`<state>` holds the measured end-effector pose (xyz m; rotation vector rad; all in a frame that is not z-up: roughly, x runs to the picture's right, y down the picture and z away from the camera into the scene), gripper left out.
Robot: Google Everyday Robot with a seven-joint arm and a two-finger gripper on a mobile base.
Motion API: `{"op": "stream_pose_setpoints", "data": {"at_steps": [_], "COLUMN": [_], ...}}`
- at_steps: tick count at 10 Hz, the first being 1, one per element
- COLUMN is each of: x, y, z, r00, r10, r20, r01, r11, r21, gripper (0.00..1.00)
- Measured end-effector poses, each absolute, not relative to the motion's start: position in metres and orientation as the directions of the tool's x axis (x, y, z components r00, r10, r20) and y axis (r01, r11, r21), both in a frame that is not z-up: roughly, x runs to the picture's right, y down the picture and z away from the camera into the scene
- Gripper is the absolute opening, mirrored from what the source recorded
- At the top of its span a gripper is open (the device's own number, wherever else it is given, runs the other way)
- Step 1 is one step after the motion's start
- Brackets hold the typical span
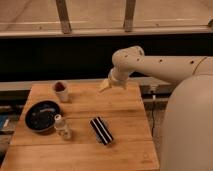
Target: Knock the bottle over
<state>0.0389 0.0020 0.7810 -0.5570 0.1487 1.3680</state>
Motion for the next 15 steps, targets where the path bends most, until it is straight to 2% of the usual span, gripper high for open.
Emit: {"op": "stream_pose_setpoints", "data": {"at_steps": [13, 15], "x": [0.0389, 0.0390], "y": [0.0020, 0.0020], "z": [0.7810, 0.7810], "r00": [0.215, 0.215], "r10": [0.884, 0.884], "r20": [-0.416, -0.416], "r01": [-0.952, -0.952], "r11": [0.095, 0.095], "r21": [-0.289, -0.289], "gripper": [0.80, 0.70]}}
